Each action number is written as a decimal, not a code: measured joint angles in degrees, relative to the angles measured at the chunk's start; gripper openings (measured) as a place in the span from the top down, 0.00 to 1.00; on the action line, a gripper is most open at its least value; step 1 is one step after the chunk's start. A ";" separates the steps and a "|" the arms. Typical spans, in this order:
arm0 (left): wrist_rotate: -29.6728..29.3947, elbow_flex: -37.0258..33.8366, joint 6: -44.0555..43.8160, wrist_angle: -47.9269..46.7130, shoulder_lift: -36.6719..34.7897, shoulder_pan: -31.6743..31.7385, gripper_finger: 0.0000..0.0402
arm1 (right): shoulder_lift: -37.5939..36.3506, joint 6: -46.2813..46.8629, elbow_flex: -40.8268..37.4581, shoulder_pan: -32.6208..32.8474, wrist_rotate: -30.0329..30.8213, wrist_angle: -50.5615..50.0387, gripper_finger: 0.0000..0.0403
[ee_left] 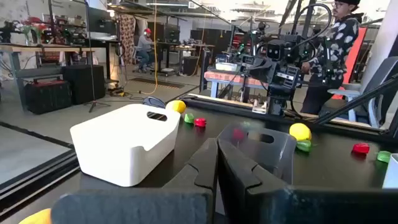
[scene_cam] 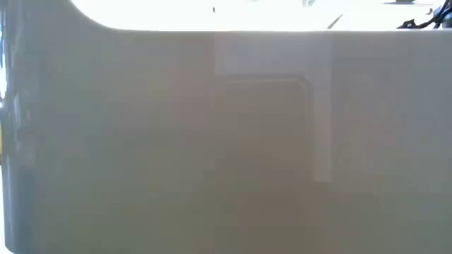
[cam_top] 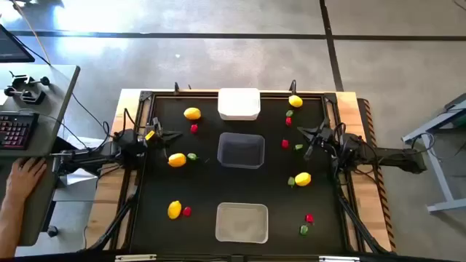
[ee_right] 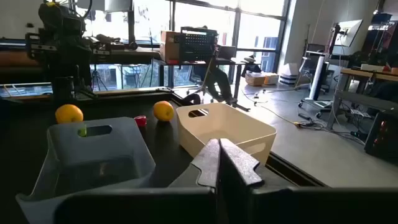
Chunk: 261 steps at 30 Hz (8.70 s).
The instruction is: Sort produce into baskets
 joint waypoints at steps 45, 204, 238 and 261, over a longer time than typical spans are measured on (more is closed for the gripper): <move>0.00 -0.01 0.00 0.01 0.02 -0.02 1.00 | -0.01 0.00 0.00 0.01 0.01 -0.01 1.00; 0.02 0.00 0.00 0.00 0.02 0.00 1.00 | 92.02 40.95 76.47 -14.72 -13.86 -59.70 0.88; 0.02 0.00 0.00 0.02 0.02 -0.02 1.00 | 127.41 12.20 114.57 -23.94 -20.22 -56.20 0.88; 0.02 0.00 0.00 0.01 0.01 -0.02 1.00 | 128.06 11.38 114.36 -23.50 -20.28 -56.98 0.88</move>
